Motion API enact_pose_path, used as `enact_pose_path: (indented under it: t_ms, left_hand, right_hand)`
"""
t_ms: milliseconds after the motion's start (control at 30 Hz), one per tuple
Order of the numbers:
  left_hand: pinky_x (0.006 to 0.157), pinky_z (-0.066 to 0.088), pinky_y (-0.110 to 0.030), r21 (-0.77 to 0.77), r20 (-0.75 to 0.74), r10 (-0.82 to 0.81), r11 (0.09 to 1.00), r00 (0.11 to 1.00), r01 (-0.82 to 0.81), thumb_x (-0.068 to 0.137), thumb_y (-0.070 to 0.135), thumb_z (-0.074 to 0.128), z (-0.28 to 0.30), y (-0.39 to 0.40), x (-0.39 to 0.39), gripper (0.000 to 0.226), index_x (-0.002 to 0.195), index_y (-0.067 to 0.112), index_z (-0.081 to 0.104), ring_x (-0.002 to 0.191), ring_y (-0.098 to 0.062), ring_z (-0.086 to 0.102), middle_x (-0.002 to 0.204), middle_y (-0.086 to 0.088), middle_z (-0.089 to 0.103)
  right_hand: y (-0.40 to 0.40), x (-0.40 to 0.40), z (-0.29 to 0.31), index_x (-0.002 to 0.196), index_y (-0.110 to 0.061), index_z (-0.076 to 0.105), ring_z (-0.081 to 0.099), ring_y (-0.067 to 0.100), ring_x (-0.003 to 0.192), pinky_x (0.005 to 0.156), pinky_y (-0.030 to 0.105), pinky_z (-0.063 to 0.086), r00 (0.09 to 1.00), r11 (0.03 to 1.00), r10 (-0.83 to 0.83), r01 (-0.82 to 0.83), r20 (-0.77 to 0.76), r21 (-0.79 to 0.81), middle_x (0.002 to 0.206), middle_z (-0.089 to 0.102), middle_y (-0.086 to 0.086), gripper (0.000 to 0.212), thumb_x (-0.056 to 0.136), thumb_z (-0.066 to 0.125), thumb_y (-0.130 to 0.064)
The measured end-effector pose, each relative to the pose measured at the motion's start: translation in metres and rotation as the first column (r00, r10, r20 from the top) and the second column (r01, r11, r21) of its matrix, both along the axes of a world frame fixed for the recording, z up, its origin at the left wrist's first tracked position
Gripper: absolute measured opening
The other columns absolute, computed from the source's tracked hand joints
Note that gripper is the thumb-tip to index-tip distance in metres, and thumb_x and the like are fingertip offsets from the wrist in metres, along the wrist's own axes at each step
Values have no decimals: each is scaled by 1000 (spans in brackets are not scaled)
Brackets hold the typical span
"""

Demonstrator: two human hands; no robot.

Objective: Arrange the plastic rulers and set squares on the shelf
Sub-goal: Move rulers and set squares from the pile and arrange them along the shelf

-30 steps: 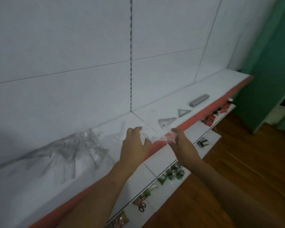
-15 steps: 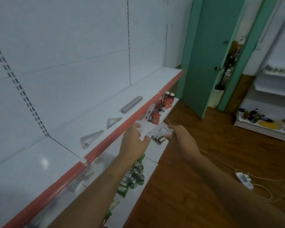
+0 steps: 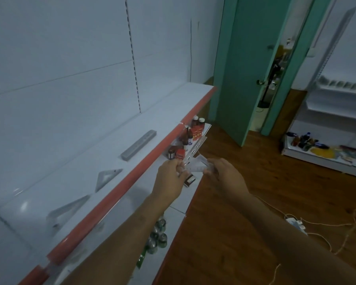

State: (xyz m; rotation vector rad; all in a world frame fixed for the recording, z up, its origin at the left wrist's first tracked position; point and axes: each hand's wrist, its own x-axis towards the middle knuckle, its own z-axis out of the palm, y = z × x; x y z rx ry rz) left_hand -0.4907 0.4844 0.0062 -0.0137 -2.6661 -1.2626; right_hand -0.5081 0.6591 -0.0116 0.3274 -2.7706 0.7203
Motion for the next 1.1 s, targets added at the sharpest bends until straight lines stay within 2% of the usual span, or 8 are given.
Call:
enact_pose_path:
  t_ms: [67, 200, 333, 400, 667, 833, 1000, 1100]
  left_hand:
    - [83, 56, -27, 7, 12, -4, 1000, 1000, 4, 91, 25, 63, 2, 2, -24, 17, 104, 14, 61, 90, -14, 61, 97, 2, 58]
    - [72, 49, -15, 4, -4, -20, 1000, 1000, 20, 92, 26, 61, 3, 5, -66, 14, 101, 16, 58, 88, -11, 60, 97, 4, 58]
    - [82, 50, -23, 11, -18, 28, 1000, 999, -28, 92, 27, 61, 1, 5, -95, 19, 107, 15, 59, 92, -11, 57, 103, 3, 57]
    - [78, 48, -18, 7, -8, 45, 999, 999, -45, 93, 26, 60, -2, 5, -107, 19, 108, 14, 58, 92, -10, 56, 104, 4, 57]
    - [54, 31, -13, -67, 2, 302, 951, 953, -301, 93, 26, 60, -22, -29, -155, 9, 88, 18, 56, 73, -11, 52, 83, 5, 52]
    - [76, 35, -16, -67, -13, 531, 845, 847, -530, 90, 20, 63, -31, -59, -148, 14, 103, 16, 62, 86, -9, 51, 98, 4, 55]
    - [77, 30, -16, -136, 23, 728, 681, 685, -719, 89, 24, 63, -40, -86, -107, 18, 105, 16, 60, 88, -7, 44, 104, 0, 54]
    - [79, 33, -16, -158, 40, 807, 587, 589, -794, 89, 25, 64, -46, -100, -76, 20, 106, 16, 61, 89, -7, 47, 107, 0, 52]
  right_hand:
    - [1, -21, 5, 136, -24, 47, 53, 9, 98, 76, 20, 49, 1000, 1000, -13, 13, 10, 24, 116, 57, -4, 49, 92, 50, -45]
    - [1, -61, 4, 137, -25, 46, 55, 10, 100, 82, 23, 52, 998, 998, -57, 57, 28, 5, 120, 57, -5, 50, 90, 57, -39]
    - [0, -94, -4, 127, -26, 52, 56, 8, 94, 78, 24, 54, 997, 998, -61, 62, 44, -23, 115, 58, -7, 41, 89, 59, -40]
    - [-3, -114, -8, 127, -27, 52, 56, 8, 93, 79, 24, 54, 998, 998, -43, 45, 43, -34, 114, 59, -8, 42, 88, 61, -39]
    - [-42, -200, -22, 126, -22, 54, 59, 12, 101, 91, 28, 50, 964, 963, 264, -262, 33, -66, 116, 61, -5, 40, 90, 60, -37]
    - [-89, -234, -27, 121, -16, 57, 58, 13, 91, 82, 30, 52, 860, 858, 511, -511, -12, -57, 103, 62, -1, 41, 86, 66, -36]
    - [-142, -222, -35, 115, -13, 61, 54, 17, 92, 78, 27, 39, 704, 702, 710, -710, -21, -60, 99, 59, 2, 40, 81, 72, -30]
    - [-175, -207, -42, 110, -15, 64, 57, 19, 92, 81, 33, 42, 644, 643, 764, -765, -43, -42, 98, 61, 1, 42, 75, 77, -35]
